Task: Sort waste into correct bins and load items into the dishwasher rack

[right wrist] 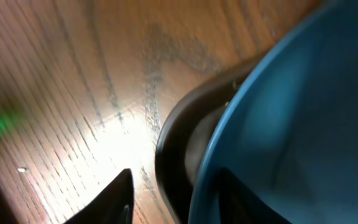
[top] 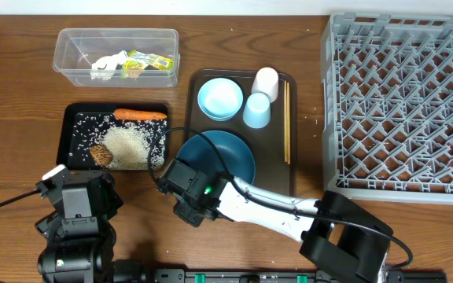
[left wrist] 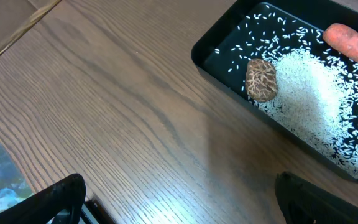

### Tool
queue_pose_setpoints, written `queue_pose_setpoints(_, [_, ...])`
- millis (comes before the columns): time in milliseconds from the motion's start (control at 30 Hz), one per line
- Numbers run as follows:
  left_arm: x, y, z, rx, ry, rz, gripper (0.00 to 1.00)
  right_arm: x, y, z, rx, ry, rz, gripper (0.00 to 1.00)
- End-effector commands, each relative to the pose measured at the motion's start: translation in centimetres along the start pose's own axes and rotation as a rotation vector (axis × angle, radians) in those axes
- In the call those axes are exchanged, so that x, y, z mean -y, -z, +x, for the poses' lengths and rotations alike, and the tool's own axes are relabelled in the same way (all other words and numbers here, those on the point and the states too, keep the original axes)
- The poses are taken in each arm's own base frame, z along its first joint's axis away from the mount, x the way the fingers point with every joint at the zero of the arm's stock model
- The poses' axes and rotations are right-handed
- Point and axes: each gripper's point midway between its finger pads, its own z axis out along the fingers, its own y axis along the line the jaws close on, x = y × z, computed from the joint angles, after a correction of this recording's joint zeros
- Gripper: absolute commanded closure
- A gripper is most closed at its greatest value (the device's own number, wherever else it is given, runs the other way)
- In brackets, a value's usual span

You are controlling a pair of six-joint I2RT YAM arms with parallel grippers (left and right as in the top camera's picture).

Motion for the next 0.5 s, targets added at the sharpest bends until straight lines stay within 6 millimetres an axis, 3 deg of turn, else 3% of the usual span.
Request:
queue_pose_setpoints(0, [-0.24,-0.12,0.10,0.000,-0.018,-0.016,0.02,0.42,0.20,-1.16,0.022,-0.012,0.012,0.69])
queue_pose_setpoints(467, [-0.24,-0.12,0.10,0.000,-0.018,-0.016,0.02,1.23,0.27,-0.78,0.004,-0.028,0.024,0.98])
